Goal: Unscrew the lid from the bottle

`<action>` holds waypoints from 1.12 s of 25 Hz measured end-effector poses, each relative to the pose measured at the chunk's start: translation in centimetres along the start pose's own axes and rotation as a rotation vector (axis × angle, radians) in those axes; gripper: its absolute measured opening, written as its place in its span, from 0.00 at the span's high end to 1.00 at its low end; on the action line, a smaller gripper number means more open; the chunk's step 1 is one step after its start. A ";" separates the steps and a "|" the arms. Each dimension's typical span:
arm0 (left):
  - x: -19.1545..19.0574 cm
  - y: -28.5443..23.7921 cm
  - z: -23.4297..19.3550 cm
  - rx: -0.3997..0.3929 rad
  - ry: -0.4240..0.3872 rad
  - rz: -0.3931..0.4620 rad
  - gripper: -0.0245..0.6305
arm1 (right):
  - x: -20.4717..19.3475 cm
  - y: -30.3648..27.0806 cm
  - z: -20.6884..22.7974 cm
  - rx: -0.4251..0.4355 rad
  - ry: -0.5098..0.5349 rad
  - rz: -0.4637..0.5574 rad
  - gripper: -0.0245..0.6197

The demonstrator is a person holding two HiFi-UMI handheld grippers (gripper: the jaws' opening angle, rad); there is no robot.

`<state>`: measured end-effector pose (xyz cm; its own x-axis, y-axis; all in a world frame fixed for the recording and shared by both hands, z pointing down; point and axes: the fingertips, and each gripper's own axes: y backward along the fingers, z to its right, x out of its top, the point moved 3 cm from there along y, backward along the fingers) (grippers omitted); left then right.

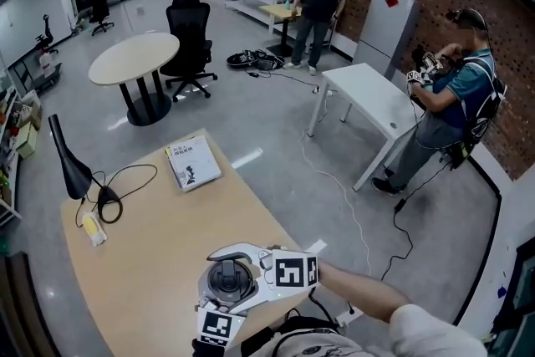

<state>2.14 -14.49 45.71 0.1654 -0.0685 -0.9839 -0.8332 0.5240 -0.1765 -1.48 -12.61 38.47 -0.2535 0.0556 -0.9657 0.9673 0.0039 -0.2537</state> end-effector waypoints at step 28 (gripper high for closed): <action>3.8 3.6 0.5 -0.133 0.052 0.031 0.29 | 4.3 1.9 -1.5 0.169 0.057 -0.200 0.15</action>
<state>-0.01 -12.42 41.33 0.1136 -0.0991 -0.9886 -0.9008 0.4095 -0.1445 -0.68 -10.87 33.89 -0.4340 0.1270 -0.8919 0.8813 -0.1458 -0.4496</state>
